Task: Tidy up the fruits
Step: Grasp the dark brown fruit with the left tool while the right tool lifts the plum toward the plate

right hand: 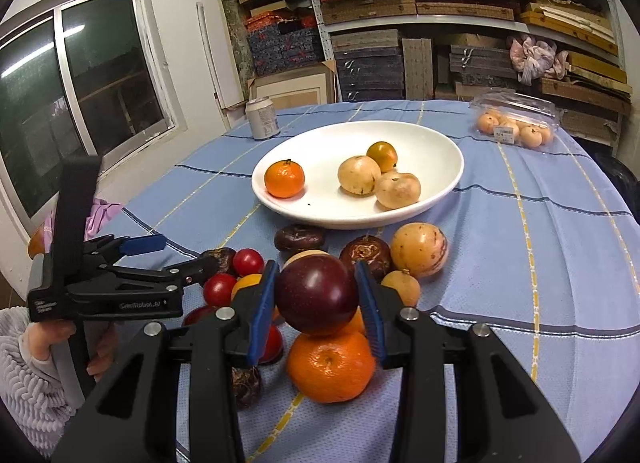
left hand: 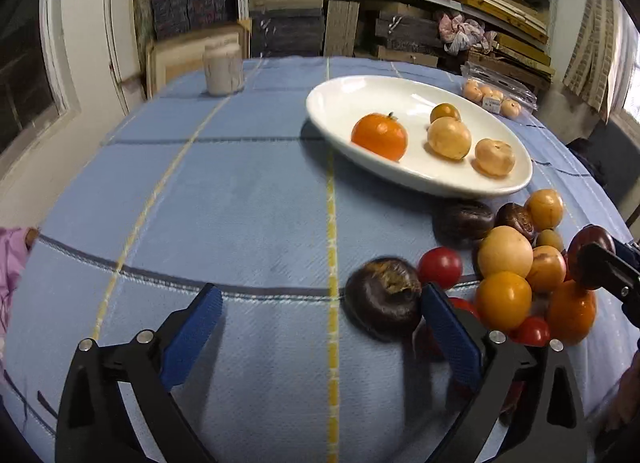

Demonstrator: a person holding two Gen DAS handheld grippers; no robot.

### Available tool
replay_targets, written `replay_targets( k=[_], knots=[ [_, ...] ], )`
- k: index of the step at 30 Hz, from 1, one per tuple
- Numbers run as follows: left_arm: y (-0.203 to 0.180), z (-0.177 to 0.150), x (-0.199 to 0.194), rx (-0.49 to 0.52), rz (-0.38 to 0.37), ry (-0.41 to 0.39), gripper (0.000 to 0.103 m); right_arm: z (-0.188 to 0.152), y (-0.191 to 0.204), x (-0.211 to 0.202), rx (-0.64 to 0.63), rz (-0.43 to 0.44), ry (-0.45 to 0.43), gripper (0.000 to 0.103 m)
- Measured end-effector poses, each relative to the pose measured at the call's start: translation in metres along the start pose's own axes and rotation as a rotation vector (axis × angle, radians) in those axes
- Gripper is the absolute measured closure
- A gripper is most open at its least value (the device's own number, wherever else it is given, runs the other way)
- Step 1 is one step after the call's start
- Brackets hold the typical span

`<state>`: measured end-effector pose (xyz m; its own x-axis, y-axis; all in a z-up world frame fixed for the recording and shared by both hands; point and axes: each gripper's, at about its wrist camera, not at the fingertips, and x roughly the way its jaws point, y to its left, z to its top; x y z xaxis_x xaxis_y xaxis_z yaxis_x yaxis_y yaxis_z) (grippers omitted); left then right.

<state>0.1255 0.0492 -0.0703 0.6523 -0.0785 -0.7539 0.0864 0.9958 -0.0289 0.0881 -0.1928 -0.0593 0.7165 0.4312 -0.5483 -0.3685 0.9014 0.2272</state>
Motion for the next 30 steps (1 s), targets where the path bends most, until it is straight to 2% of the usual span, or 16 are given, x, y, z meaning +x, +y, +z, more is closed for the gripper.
replay_targets(
  k=[4, 5, 13, 15, 17, 18, 20, 25, 30],
  knots=[
    [0.013, 0.000, -0.002, -0.022, 0.095, -0.019, 0.003, 0.001, -0.003, -0.001, 0.012, 0.001, -0.006, 0.064],
    [0.014, 0.001, -0.002, -0.028, 0.099, -0.021, 0.003, 0.001, -0.004, -0.002, 0.016, 0.002, -0.006, 0.064],
    [-0.013, 0.004, 0.004, 0.086, 0.044, -0.026, 0.004, 0.000, -0.004, -0.002, 0.019, -0.001, -0.007, 0.064],
    [-0.010, 0.007, 0.010, 0.068, 0.034, -0.013, 0.013, 0.000, -0.004, -0.003, 0.019, -0.002, -0.008, 0.064],
    [-0.005, 0.009, 0.017, 0.050, 0.004, 0.023, 0.036, 0.000, -0.004, -0.003, 0.019, -0.003, -0.008, 0.064],
    [-0.004, 0.008, 0.020, 0.042, -0.020, 0.038, 0.041, 0.000, -0.004, -0.003, 0.019, -0.002, -0.008, 0.064],
    [-0.003, 0.008, 0.019, 0.035, -0.012, 0.031, 0.053, 0.000, -0.004, -0.003, 0.021, -0.004, -0.007, 0.064],
    [-0.003, 0.006, 0.016, 0.027, -0.031, 0.026, 0.059, -0.001, -0.006, -0.003, 0.026, -0.008, -0.004, 0.064],
    [0.004, 0.004, 0.010, -0.009, -0.061, 0.004, 0.059, 0.000, -0.007, -0.004, 0.035, -0.016, -0.011, 0.064]
  ],
)
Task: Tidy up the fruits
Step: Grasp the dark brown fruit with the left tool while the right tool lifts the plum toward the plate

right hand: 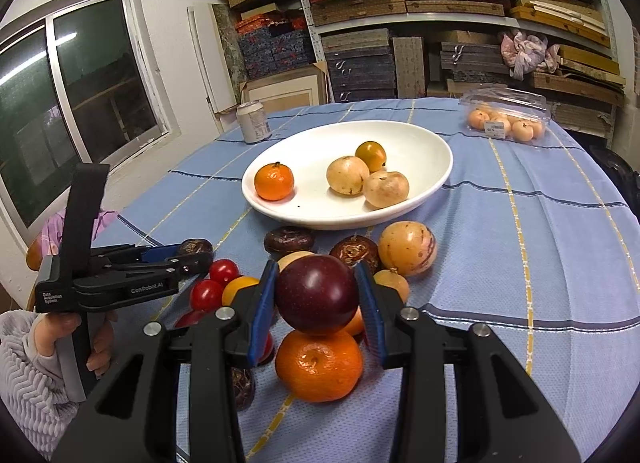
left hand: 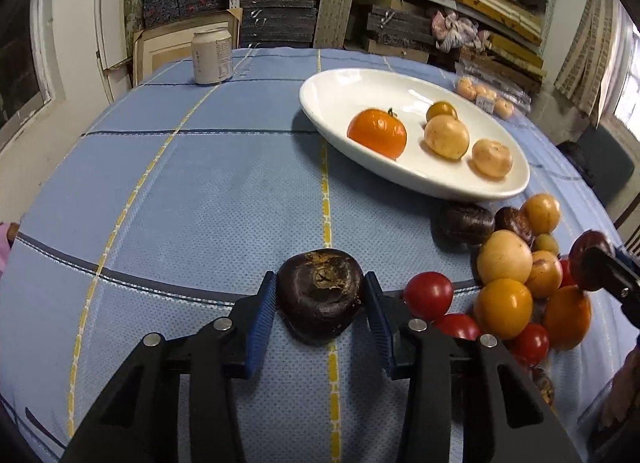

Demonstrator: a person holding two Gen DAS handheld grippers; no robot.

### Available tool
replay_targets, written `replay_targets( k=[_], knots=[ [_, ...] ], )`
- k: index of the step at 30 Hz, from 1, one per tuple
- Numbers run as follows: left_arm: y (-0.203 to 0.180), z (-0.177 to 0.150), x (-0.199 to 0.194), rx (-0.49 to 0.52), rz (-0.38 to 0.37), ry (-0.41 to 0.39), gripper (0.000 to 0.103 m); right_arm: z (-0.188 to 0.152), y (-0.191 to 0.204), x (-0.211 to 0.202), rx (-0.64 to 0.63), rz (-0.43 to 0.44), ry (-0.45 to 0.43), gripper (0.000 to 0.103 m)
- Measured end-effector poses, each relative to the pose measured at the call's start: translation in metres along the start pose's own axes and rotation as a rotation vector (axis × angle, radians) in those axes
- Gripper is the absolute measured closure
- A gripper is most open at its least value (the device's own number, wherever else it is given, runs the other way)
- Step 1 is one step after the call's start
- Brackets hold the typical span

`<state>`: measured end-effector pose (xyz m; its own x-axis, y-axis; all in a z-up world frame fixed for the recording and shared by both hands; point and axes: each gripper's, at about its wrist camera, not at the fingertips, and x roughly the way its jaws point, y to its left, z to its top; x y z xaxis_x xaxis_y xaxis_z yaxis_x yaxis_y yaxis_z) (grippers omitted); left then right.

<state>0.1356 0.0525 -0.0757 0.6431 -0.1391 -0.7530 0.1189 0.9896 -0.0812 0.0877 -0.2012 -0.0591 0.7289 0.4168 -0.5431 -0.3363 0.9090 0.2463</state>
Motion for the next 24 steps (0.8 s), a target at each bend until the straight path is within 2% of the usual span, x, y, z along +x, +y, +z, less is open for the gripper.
replay_targets(
  k=[2, 5, 8, 12, 14, 18, 24],
  knots=[
    [0.000, 0.001, -0.011, -0.003, 0.020, -0.055, 0.059, 0.001, -0.001, -0.002, 0.007, -0.004, -0.011, 0.064],
    [-0.006, 0.008, -0.034, 0.013, 0.092, -0.163, 0.059, 0.004, -0.004, -0.010, 0.020, -0.007, -0.050, 0.064],
    [-0.015, 0.031, -0.050, 0.014, 0.053, -0.204, 0.059, 0.019, -0.008, -0.018, 0.028, -0.012, -0.095, 0.064],
    [-0.038, 0.069, -0.054, 0.058, 0.062, -0.235, 0.059, 0.064, -0.013, -0.017, 0.029, -0.024, -0.131, 0.065],
    [-0.049, 0.088, -0.044, 0.074, 0.066, -0.239, 0.059, 0.087, -0.018, -0.011, 0.041, -0.027, -0.150, 0.065],
    [-0.049, 0.114, -0.012, 0.030, 0.053, -0.200, 0.059, 0.119, -0.031, 0.024, 0.063, -0.035, -0.108, 0.065],
    [-0.038, 0.130, 0.044, 0.012, 0.066, -0.112, 0.059, 0.124, -0.055, 0.091, 0.072, -0.085, 0.029, 0.065]
  ],
)
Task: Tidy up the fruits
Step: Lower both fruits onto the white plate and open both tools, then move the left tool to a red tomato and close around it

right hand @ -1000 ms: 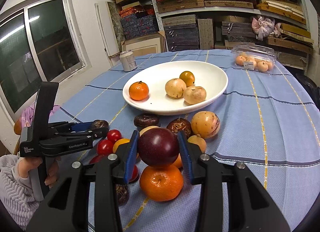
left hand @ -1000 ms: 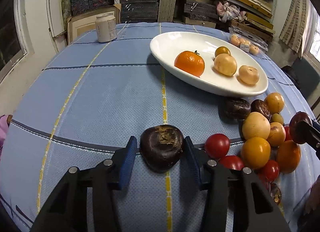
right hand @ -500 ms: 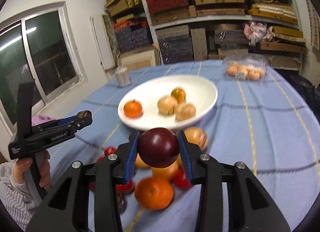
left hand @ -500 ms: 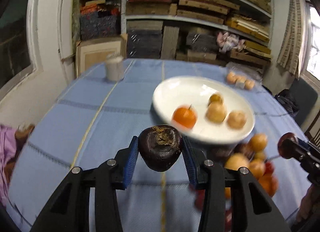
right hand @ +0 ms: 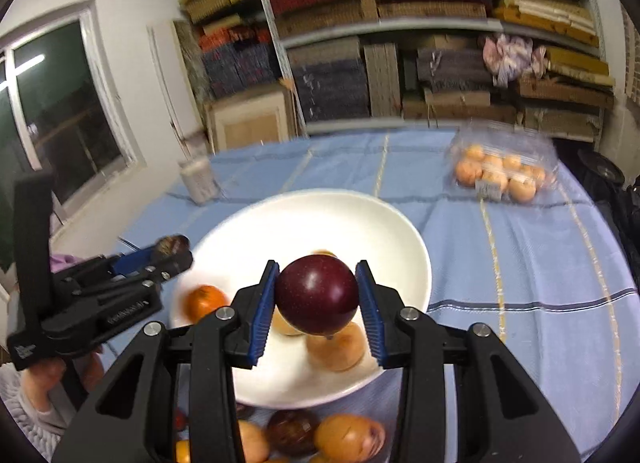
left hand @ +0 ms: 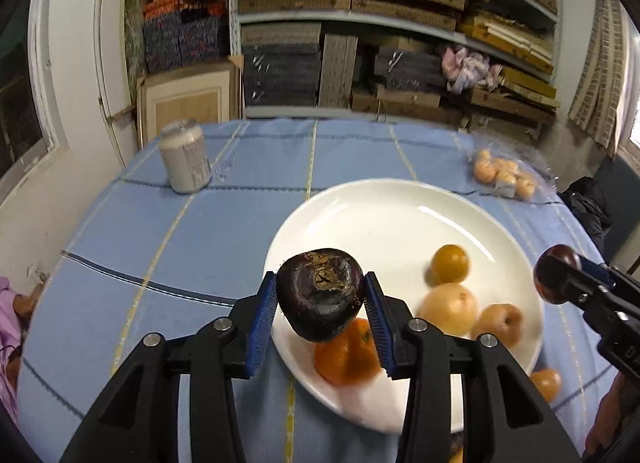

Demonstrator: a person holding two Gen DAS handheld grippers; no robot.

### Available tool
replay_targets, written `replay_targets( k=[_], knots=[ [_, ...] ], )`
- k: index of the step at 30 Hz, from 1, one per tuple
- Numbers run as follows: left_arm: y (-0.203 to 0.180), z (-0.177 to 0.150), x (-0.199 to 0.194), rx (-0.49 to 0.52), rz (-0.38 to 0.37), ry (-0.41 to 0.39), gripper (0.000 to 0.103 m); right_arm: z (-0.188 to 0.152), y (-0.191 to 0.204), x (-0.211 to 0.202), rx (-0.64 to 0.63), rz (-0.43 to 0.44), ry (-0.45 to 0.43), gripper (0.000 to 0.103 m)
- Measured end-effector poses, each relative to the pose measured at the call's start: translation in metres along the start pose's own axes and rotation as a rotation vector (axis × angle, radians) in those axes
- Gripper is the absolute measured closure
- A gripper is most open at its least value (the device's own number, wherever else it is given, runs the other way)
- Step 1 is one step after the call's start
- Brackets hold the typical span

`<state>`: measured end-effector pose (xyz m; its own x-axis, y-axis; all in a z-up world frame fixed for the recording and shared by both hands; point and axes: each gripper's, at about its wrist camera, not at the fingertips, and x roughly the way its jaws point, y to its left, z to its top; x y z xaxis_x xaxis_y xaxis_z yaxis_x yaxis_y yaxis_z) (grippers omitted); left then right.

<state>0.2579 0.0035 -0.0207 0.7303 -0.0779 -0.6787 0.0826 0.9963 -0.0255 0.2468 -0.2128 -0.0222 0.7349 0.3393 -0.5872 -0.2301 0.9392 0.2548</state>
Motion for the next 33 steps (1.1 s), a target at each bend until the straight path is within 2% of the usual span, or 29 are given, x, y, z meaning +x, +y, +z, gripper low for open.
replay_targets(
  k=[2, 4, 5, 6, 7, 12, 14, 16, 18, 21, 26, 33],
  knots=[
    [0.004, -0.001, 0.012, -0.019, -0.016, 0.024, 0.059, -0.003, -0.006, 0.014, 0.011, -0.001, 0.024, 0.065],
    [0.007, -0.004, 0.017, -0.022, -0.002, 0.024, 0.058, -0.006, -0.010, 0.025, 0.021, 0.005, 0.042, 0.063],
    [0.009, -0.005, 0.018, -0.026, 0.000, 0.024, 0.054, -0.008, -0.012, 0.027, 0.024, 0.015, 0.050, 0.062],
    [0.011, -0.006, 0.019, -0.040, -0.004, 0.023, 0.047, -0.009, -0.014, 0.027, 0.031, 0.035, 0.049, 0.055],
    [0.014, -0.006, 0.019, -0.055, -0.006, 0.018, 0.032, -0.010, -0.017, 0.022, 0.043, 0.047, 0.027, 0.047],
    [0.026, -0.010, -0.008, -0.093, -0.003, -0.037, 0.028, -0.009, -0.023, -0.040, 0.078, 0.083, -0.136, 0.044],
    [0.032, -0.020, -0.029, -0.112, -0.004, -0.070, 0.020, -0.016, -0.027, -0.064, 0.098, 0.097, -0.188, 0.036],
    [0.040, -0.039, -0.050, -0.138, -0.007, -0.094, 0.015, -0.036, -0.031, -0.089, 0.128, 0.086, -0.251, 0.023],
    [0.046, -0.059, -0.065, -0.146, -0.014, -0.093, 0.015, -0.060, -0.034, -0.102, 0.144, 0.061, -0.256, 0.022],
    [0.048, -0.087, -0.086, -0.129, -0.019, -0.092, 0.015, -0.086, -0.031, -0.108, 0.136, 0.029, -0.212, 0.022],
    [0.041, -0.124, -0.100, -0.090, -0.031, -0.053, 0.015, -0.107, -0.026, -0.121, 0.123, -0.010, -0.225, 0.015],
    [0.026, -0.133, -0.100, -0.027, -0.094, -0.027, 0.015, -0.117, -0.032, -0.122, 0.158, -0.035, -0.214, 0.014]
  ],
)
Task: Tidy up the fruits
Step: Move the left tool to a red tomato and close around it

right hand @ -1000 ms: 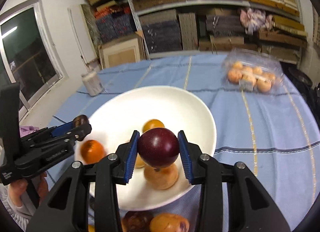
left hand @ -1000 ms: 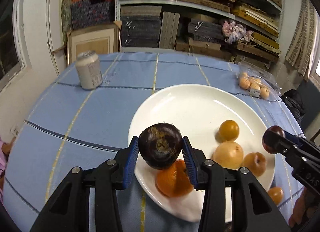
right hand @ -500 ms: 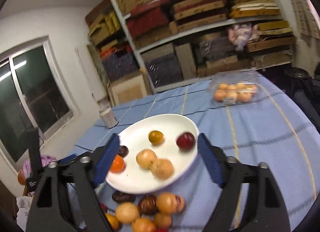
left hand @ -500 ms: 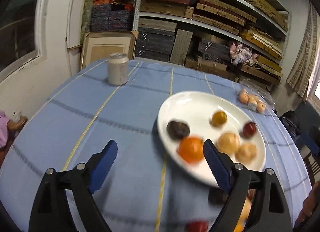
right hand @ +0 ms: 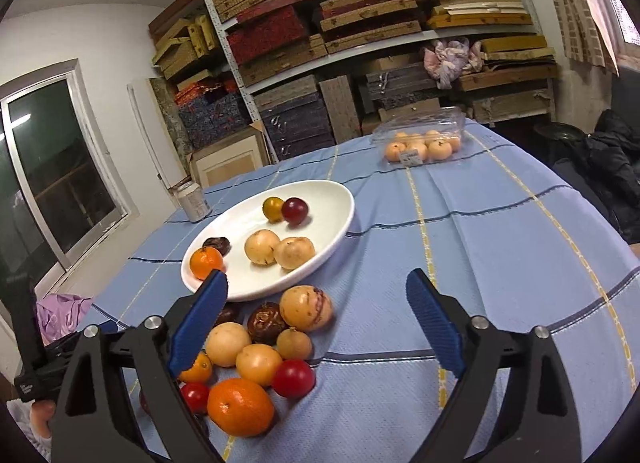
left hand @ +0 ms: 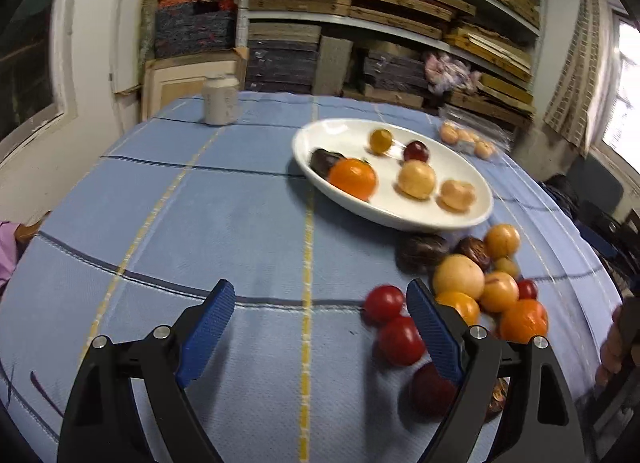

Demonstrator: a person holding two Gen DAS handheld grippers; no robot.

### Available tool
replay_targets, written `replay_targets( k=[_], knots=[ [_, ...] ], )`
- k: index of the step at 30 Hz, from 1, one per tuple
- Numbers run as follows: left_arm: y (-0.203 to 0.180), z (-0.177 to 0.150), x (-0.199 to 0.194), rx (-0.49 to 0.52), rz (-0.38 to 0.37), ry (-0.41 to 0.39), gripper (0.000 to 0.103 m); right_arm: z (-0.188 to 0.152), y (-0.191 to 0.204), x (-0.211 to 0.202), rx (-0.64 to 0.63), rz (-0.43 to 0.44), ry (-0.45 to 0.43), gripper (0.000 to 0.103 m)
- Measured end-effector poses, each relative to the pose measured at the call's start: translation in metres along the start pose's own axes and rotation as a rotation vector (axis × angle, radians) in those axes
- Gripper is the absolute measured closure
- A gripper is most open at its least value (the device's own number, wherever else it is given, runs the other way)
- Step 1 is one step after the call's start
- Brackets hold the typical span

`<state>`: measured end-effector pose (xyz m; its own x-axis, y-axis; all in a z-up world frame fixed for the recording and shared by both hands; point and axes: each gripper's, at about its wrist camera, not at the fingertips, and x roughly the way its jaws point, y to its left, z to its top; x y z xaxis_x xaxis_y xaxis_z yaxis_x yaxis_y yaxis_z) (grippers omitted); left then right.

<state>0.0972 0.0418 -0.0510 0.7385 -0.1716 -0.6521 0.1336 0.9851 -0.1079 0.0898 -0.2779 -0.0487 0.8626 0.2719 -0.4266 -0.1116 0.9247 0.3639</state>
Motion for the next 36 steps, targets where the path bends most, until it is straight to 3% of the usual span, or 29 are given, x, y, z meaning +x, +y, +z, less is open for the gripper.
replay_targets(
  k=[6, 13, 17, 21, 25, 28, 33, 36],
  knots=[
    [-0.010, -0.006, 0.008, 0.036, -0.051, 0.057, 0.015, 0.001, 0.003, 0.005, -0.008, 0.003, 0.024, 0.014],
    [-0.015, -0.011, 0.022, 0.060, -0.059, 0.132, 0.014, 0.002, 0.004, 0.004, -0.001, 0.014, 0.029, 0.014],
    [-0.001, -0.011, 0.024, 0.001, -0.044, 0.151, 0.005, 0.004, 0.003, 0.002, 0.000, 0.019, 0.021, 0.014],
    [0.023, -0.010, 0.010, -0.065, 0.055, 0.095, 0.005, 0.004, 0.002, 0.000, 0.013, 0.021, 0.020, 0.014],
    [0.035, -0.010, 0.005, -0.120, 0.017, 0.091, 0.006, 0.005, 0.002, -0.001, 0.012, 0.028, 0.018, 0.014],
    [0.028, -0.009, 0.000, -0.092, -0.012, 0.066, 0.006, 0.005, 0.004, -0.002, 0.005, 0.028, 0.018, 0.014],
    [-0.002, -0.015, 0.000, 0.044, -0.003, 0.077, 0.008, 0.005, 0.004, -0.002, 0.005, 0.031, 0.015, 0.014],
    [0.000, -0.015, 0.009, 0.035, 0.001, 0.116, 0.014, 0.004, 0.006, -0.002, 0.002, 0.030, 0.016, 0.014]
  ],
)
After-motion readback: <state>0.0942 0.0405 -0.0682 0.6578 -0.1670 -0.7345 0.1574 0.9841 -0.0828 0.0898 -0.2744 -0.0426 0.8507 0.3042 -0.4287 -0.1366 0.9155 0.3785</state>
